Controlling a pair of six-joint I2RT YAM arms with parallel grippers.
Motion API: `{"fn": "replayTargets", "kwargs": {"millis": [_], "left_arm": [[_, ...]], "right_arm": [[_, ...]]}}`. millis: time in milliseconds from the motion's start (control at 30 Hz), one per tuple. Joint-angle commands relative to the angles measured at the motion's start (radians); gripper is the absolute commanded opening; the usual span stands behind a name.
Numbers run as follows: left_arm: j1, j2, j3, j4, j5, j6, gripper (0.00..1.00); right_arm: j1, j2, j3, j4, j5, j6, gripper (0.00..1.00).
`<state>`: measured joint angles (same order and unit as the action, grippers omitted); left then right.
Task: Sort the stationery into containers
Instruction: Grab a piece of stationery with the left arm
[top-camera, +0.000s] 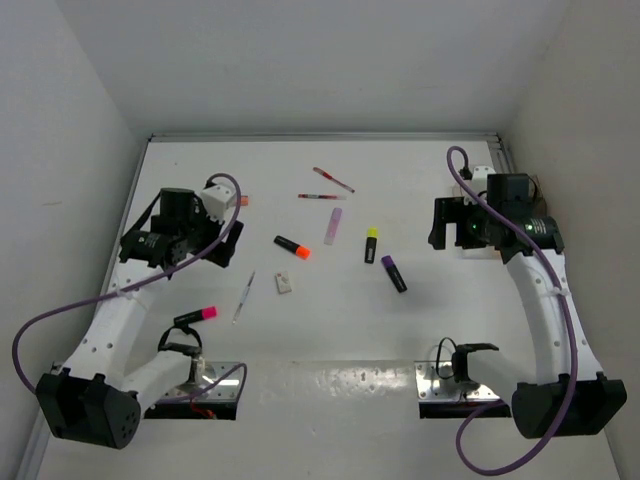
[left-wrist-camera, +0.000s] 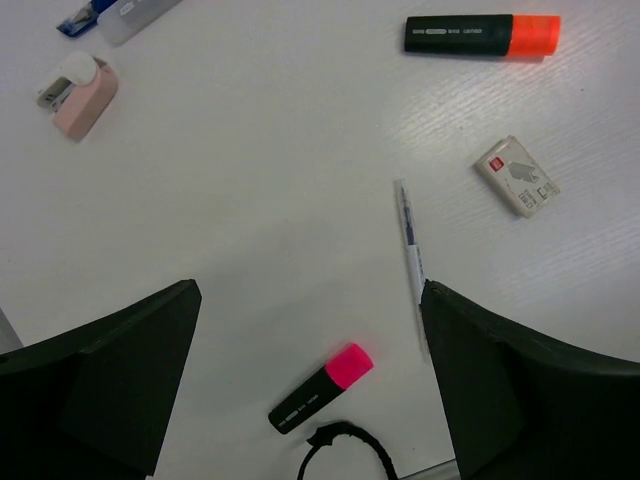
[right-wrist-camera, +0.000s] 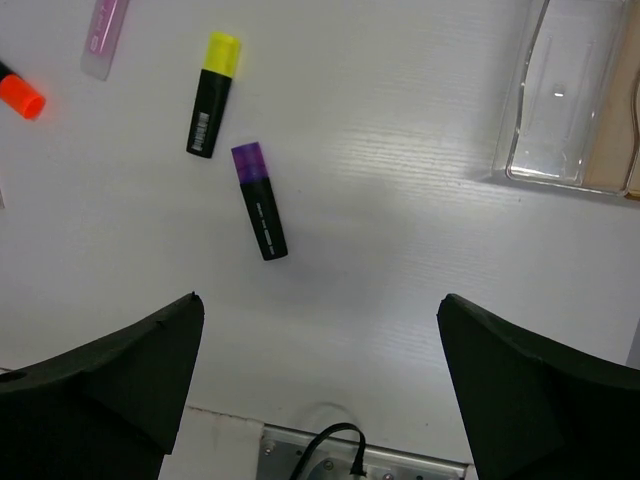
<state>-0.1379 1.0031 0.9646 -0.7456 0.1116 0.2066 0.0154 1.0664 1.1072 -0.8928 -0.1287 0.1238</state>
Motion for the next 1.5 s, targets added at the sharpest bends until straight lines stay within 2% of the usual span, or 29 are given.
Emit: {"fn": "replayTargets", "kwargs": {"millis": [0, 67, 300, 433, 600, 733, 867, 967, 1367, 1467], "left_arm": [[-0.043, -0.005, 0.009, 0.022, -0.024, 0.008, 0.99], [-0.055, 0.015, 0.011, -0.008, 0.003, 0.02, 0.89], [-0.156, 0.164, 0.049, -0.038, -0.136, -0.044, 0.83], [-0.219, 0.302, 0.085, -0.078, -0.156, -0.056, 0.8], [-0.244, 0.448, 0.097, -0.093, -0.144, -0.064, 0.75], [-0.249, 0.551, 0.1, -0.1, -0.129, -0.067, 0.62], [-0.249, 0.607, 0.097, -0.093, -0.083, -0.067, 0.59], [-0.247, 0.653, 0.111, -0.098, -0.049, -0.064, 0.53], [-0.221, 0.805, 0.158, -0.066, 0.007, -0.096, 0.45], [-0.21, 0.828, 0.161, -0.061, -0.001, -0.099, 0.38]], "right_arm": [[0.003, 0.009, 0.023, 0.014, 0.032, 0.016, 0.99], [0.0, 0.012, 0.016, 0.011, 0.023, 0.022, 0.98], [0.001, 0.015, 0.006, 0.002, -0.028, 0.025, 0.95], [0.001, 0.038, 0.013, -0.001, -0.028, 0.02, 0.95], [0.001, 0.075, 0.032, -0.008, -0.035, 0.024, 0.95], [0.003, 0.099, 0.051, -0.012, -0.034, 0.017, 0.95], [0.008, 0.124, 0.066, -0.012, -0.037, 0.019, 0.95], [0.011, 0.139, 0.068, -0.008, -0.035, 0.017, 0.95], [0.012, 0.164, 0.089, -0.027, -0.037, 0.008, 0.95], [0.015, 0.171, 0.106, -0.038, -0.058, 0.016, 0.95]]}}
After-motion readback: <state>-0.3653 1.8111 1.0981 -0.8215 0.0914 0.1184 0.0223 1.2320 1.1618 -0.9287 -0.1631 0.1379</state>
